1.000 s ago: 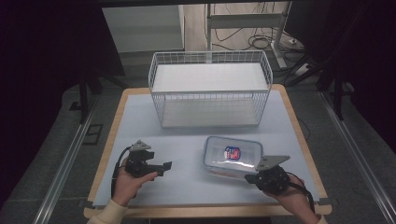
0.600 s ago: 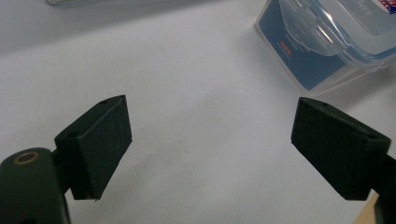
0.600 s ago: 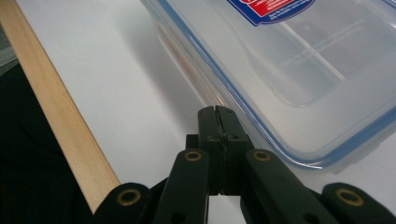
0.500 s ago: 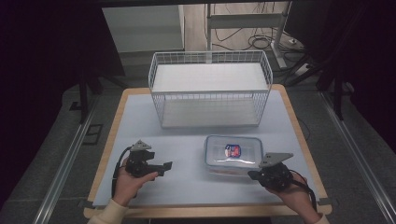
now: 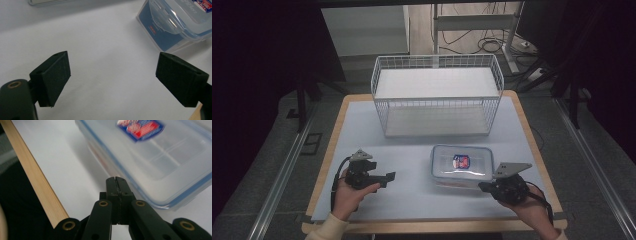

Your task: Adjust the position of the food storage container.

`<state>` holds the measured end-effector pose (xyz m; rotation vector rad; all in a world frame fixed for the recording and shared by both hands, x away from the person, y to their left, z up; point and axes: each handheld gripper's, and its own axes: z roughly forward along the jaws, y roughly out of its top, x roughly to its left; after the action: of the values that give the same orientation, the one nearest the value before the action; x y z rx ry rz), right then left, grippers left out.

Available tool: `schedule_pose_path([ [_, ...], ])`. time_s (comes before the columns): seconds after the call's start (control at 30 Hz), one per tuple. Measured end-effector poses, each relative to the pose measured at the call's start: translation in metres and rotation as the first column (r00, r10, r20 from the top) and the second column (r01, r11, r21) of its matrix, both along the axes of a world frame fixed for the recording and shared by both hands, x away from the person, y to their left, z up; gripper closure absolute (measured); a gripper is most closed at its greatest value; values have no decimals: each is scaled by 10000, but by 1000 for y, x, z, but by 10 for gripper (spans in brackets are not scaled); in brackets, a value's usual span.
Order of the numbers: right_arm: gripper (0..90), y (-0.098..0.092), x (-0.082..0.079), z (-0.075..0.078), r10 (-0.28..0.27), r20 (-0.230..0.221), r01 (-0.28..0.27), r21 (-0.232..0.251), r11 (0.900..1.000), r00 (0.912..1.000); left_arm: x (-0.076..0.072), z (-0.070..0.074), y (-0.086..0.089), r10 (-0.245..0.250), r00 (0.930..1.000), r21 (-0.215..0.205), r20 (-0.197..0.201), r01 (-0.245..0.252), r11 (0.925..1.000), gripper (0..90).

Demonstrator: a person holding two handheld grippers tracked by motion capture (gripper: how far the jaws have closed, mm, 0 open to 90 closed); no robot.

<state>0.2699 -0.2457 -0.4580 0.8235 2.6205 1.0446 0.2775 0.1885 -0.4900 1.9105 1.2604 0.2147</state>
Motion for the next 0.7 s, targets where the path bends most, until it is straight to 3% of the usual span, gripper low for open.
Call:
schedule_pose_path([
  [0.17, 899, -9, 5, 16, -528, 313, 511, 511, 9974, 9981, 0, 2, -2, -38, 10000, -92, 55, 38, 10000, 123],
  [0.23, 895, -21, 14, 26, -1179, 317, 1139, 1058, 9878, 9925, 1, 4, -3, -74, 9999, -125, 74, 75, 9999, 123],
  [0.33, 847, -33, 28, 28, -1918, 202, 1874, 1352, 9729, 9812, 3, 3, -2, -77, 10000, -138, 53, 78, 9999, 123],
  [0.43, 704, -41, 39, 23, -2267, -328, 2288, 1850, 9557, 9734, 4, 2, -1, -41, 10000, -177, 2, 41, 9998, 122],
  [0.57, 462, -43, 44, 18, -2763, -293, 2770, 1754, 9447, 9606, 5, 1, 0, -28, 10000, -176, 5, 28, 9998, 122],
  [0.63, 373, -46, 45, 15, -2950, -357, 2964, 1868, 9366, 9548, 5, 1, -1, -27, 10000, -163, 3, 27, 9999, 124],
  [0.7, 330, -50, 45, 13, -2987, -510, 3029, 1852, 9348, 9530, 5, 0, -3, -53, 10000, -148, -24, 53, 9999, 135],
])
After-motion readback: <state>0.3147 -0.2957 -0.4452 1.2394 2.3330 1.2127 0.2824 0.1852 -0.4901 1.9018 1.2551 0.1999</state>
